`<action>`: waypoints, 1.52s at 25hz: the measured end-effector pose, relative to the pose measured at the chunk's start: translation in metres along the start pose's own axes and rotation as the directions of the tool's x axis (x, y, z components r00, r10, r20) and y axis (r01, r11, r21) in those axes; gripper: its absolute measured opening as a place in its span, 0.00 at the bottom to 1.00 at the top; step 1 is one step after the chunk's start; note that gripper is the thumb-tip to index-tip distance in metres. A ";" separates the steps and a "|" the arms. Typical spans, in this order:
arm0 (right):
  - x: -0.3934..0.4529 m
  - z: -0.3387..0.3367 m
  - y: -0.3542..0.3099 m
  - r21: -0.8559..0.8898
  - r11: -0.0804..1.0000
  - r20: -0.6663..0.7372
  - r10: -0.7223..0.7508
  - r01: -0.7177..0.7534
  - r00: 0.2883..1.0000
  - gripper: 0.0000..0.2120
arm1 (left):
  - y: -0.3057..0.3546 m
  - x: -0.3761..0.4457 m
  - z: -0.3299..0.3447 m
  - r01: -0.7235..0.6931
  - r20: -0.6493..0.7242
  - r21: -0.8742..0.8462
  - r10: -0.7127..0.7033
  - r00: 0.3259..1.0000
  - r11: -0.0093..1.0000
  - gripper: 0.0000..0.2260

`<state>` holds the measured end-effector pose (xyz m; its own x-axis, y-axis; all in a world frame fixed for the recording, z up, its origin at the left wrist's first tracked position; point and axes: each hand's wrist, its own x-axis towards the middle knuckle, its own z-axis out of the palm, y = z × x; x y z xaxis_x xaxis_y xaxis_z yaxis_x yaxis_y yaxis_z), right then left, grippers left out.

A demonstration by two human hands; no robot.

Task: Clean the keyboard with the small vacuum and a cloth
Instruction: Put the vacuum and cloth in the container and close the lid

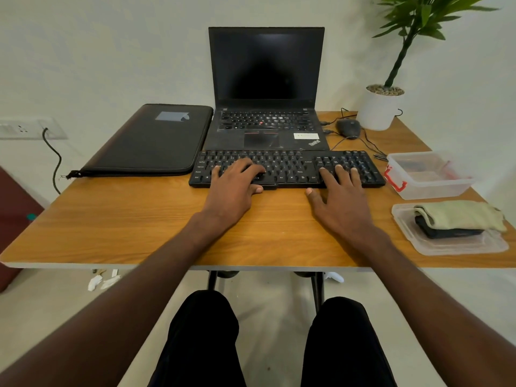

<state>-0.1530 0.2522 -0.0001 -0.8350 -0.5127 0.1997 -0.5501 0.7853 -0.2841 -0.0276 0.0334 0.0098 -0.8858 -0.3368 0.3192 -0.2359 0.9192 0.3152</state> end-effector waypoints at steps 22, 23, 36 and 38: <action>0.000 -0.006 -0.010 0.085 0.996 -0.090 -0.009 0.017 0.996 0.30 | -0.013 -0.001 -0.001 -0.011 0.005 -0.005 0.011 1.000 1.000 0.23; -0.003 -0.012 -0.008 0.105 0.994 -0.156 -0.022 0.039 0.987 0.26 | -0.008 -0.006 -0.001 -0.021 -0.010 -0.012 0.021 1.000 1.000 0.23; -0.082 -0.145 0.158 0.140 0.984 -0.090 -0.097 0.109 0.991 0.20 | 0.215 -0.017 0.049 -0.208 0.015 -0.551 0.259 0.966 0.808 0.21; -0.090 -0.142 0.180 0.121 0.986 -0.021 -0.112 0.113 0.994 0.25 | 0.231 -0.010 0.061 -0.231 0.044 -0.575 0.311 0.949 0.785 0.26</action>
<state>-0.1750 0.4886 0.0638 -0.7680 -0.5896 0.2502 -0.6385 0.6743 -0.3709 -0.0975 0.2617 0.0253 -0.9318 -0.0245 0.3622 0.2493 0.6823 0.6873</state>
